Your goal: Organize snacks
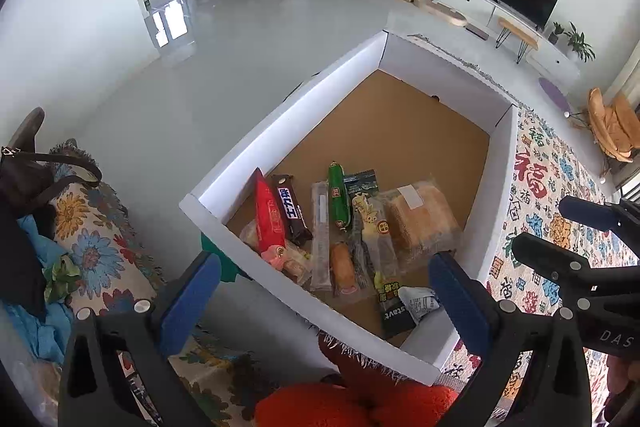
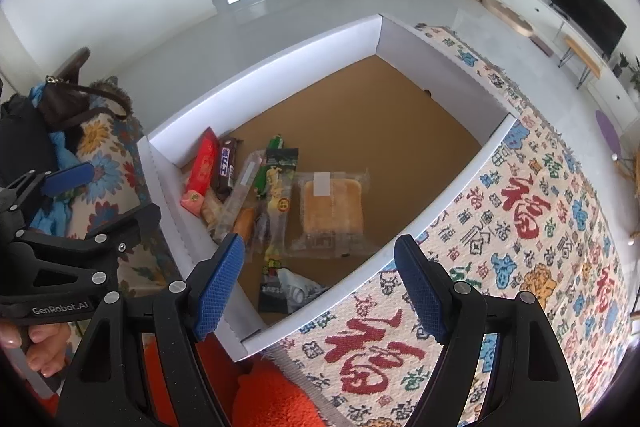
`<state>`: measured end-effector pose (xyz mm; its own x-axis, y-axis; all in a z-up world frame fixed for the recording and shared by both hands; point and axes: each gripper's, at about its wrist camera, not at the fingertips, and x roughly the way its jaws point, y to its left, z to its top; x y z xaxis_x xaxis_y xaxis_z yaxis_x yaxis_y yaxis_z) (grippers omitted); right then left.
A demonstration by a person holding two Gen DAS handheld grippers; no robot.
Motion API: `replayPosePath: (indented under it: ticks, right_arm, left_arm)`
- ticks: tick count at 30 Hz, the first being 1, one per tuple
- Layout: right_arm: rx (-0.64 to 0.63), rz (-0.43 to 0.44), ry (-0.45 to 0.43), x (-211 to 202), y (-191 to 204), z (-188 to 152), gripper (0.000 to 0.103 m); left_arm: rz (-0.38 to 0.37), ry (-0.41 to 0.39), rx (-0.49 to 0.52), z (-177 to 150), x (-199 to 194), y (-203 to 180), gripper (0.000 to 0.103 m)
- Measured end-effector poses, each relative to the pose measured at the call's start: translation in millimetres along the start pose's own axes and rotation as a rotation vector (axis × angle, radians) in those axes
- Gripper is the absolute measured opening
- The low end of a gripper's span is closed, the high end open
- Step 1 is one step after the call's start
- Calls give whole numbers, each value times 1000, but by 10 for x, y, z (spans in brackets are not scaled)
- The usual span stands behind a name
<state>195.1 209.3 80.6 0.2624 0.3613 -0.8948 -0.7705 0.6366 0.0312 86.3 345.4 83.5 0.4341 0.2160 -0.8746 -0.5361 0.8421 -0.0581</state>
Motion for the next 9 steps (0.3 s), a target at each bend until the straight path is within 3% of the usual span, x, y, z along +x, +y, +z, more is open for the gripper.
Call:
replayPosePath:
  ticks: [9]
  right_arm:
    - [25,9,-15,14,-66,-9,80]
  left_arm:
    - [-12,-12,38,-27,-10,-71,103]
